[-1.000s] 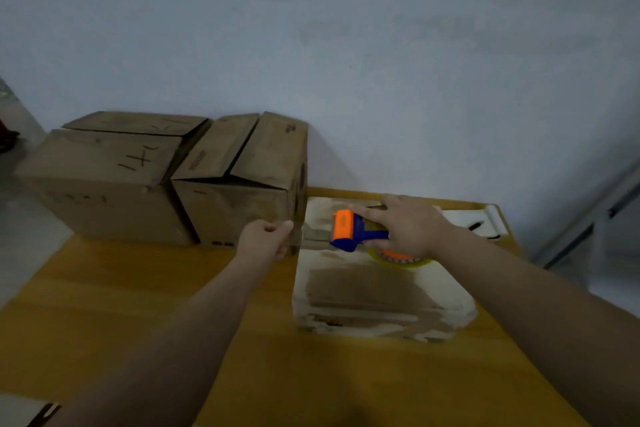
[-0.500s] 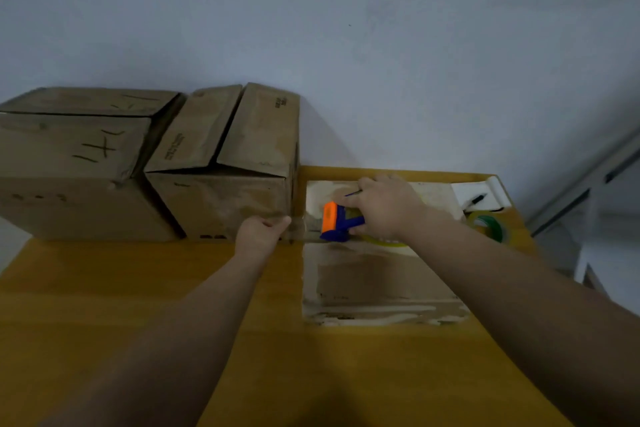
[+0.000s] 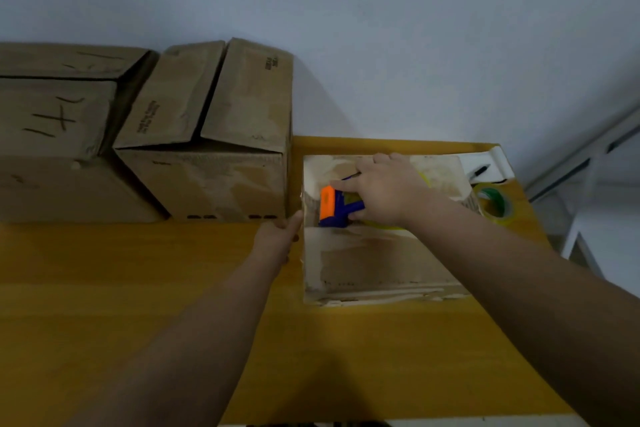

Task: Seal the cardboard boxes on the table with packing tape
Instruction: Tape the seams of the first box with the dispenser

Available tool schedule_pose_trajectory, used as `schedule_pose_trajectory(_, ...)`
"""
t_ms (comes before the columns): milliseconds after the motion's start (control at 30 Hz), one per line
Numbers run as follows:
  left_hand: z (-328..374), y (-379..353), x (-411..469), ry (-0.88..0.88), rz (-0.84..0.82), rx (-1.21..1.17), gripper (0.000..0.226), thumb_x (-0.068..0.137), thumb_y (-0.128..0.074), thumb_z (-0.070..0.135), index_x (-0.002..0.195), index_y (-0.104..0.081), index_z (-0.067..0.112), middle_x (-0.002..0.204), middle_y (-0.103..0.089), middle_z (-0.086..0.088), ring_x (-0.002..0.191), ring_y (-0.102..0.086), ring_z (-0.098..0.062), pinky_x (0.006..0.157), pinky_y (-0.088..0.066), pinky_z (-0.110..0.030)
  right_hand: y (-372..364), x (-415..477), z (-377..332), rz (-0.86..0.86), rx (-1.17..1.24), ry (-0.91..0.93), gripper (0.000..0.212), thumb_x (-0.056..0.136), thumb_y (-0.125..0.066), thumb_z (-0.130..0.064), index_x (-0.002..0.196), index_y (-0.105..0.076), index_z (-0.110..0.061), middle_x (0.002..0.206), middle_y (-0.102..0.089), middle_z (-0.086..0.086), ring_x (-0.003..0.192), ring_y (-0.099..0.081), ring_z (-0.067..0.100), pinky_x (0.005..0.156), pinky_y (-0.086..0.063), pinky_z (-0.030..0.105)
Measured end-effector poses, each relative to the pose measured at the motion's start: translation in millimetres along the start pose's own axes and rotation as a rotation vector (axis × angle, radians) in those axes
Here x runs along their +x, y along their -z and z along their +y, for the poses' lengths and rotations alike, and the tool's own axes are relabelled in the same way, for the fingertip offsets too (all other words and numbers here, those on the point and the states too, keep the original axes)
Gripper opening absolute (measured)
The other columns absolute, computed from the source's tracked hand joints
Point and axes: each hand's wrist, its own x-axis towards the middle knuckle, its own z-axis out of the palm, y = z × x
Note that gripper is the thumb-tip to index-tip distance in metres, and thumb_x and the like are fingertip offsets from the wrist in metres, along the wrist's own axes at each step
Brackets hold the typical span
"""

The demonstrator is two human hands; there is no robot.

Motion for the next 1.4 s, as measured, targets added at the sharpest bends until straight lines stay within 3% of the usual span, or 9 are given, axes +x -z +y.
schedule_pose_trajectory(233, 7.9, 12.0, 5.0, -0.118, 0.076, 0.381, 0.056, 0.088, -0.05, 0.057, 0.077, -0.06, 0.003, 0.062, -0.052, -0.007, 0.053, -0.049, -0.02, 0.053, -0.042, -0.03, 1.4, 0.5, -1.7, 0.005, -0.014, 0.002, 0.065, 0.084, -0.051, -0.064, 0.143, -0.031, -0.044, 0.129, -0.051, 0.004, 0.114, -0.047, 0.028, 0.089, -0.036, 0.04)
schedule_pose_trajectory(333, 12.8, 15.3, 7.6, -0.075, 0.067, 0.417, 0.058, 0.088, -0.051, 0.057, 0.1, -0.06, 0.001, 0.075, -0.064, -0.005, 0.057, -0.056, -0.016, 0.05, -0.045, -0.027, 2.5, 0.3, -3.5, 0.004, -0.018, 0.001, 0.066, 0.084, -0.053, -0.064, 0.143, -0.032, -0.043, 0.127, -0.051, 0.004, 0.112, -0.047, 0.028, 0.087, -0.036, 0.04)
schedule_pose_trajectory(433, 21.4, 14.4, 7.2, -0.017, 0.091, 0.432, 0.081, 0.088, -0.054, 0.055, 0.137, -0.03, -0.005, 0.077, -0.063, -0.001, 0.057, -0.059, -0.012, 0.044, -0.039, -0.025, 4.8, 0.2, -4.2, -0.006, -0.021, 0.0, 0.065, 0.084, -0.053, -0.063, 0.143, -0.033, -0.043, 0.126, -0.051, 0.004, 0.111, -0.047, 0.028, 0.087, -0.036, 0.039)
schedule_pose_trajectory(567, 34.4, 23.1, 2.0, 0.02, 0.109, 0.567, 0.078, 0.085, -0.058, 0.054, 0.136, -0.021, 0.008, 0.111, -0.057, -0.015, 0.063, -0.062, -0.018, 0.044, -0.045, -0.025, 9.1, -0.2, -6.6, -0.017, -0.041, 0.003, 0.065, 0.085, -0.054, -0.062, 0.143, -0.033, -0.042, 0.126, -0.051, 0.005, 0.111, -0.047, 0.029, 0.088, -0.037, 0.04)
schedule_pose_trajectory(767, 28.1, 18.4, -13.9, -0.413, 0.096, 0.398, 0.038, 0.097, -0.045, 0.038, 0.124, -0.052, 0.013, 0.103, -0.059, 0.001, 0.086, -0.055, -0.009, 0.066, -0.044, -0.022, 12.0, -2.0, -8.6, -0.015, -0.053, 0.0, 0.065, 0.085, -0.054, -0.061, 0.143, -0.034, -0.04, 0.125, -0.051, 0.006, 0.111, -0.048, 0.03, 0.087, -0.038, 0.04)
schedule_pose_trajectory(933, 26.2, -6.5, -30.3, -0.176, -0.327, -0.042, 0.088, 0.081, -0.045, 0.071, 0.15, -0.011, 0.028, 0.152, -0.027, 0.001, 0.134, -0.034, -0.02, 0.108, -0.033, -0.045, 10.0, -4.1, -10.2, -0.004, -0.063, -0.02, 0.065, 0.085, -0.054, -0.061, 0.143, -0.033, -0.041, 0.126, -0.051, 0.005, 0.112, -0.048, 0.03, 0.088, -0.038, 0.041)
schedule_pose_trajectory(1033, 17.7, -2.8, -24.8, -0.12, -0.445, 0.123, 0.104, 0.078, -0.057, 0.065, 0.149, 0.011, 0.03, 0.158, -0.012, -0.003, 0.142, -0.019, -0.027, 0.113, -0.024, -0.048, 10.9, -4.4, -10.0, -0.008, -0.064, -0.021, 0.066, 0.085, -0.054, -0.061, 0.144, -0.032, -0.041, 0.127, -0.051, 0.005, 0.112, -0.048, 0.03, 0.089, -0.038, 0.041)
schedule_pose_trajectory(1200, 21.0, 5.1, -15.1, -0.575, -0.271, 0.656, 0.135, 0.057, -0.071, 0.068, 0.146, 0.022, 0.026, 0.154, 0.024, 0.009, 0.14, 0.019, -0.01, 0.114, 0.0, -0.035, 8.9, -6.7, -8.5, -0.01, -0.079, -0.023, 0.068, 0.085, -0.052, -0.063, 0.145, -0.029, -0.04, 0.13, -0.049, 0.006, 0.114, -0.047, 0.03, 0.09, -0.037, 0.041)
schedule_pose_trajectory(1400, 27.9, 11.3, -3.2, -0.643, -0.262, 0.971, 0.127, 0.054, -0.048, 0.089, 0.146, 0.019, 0.032, 0.155, 0.02, 0.015, 0.144, 0.01, -0.014, 0.116, -0.001, -0.044, 17.2, -8.9, 0.6, -0.016, -0.061, 0.026, 0.076, 0.081, -0.046, -0.073, 0.147, -0.026, -0.04, 0.131, -0.048, 0.006, 0.115, -0.045, 0.028, 0.09, -0.035, 0.038)
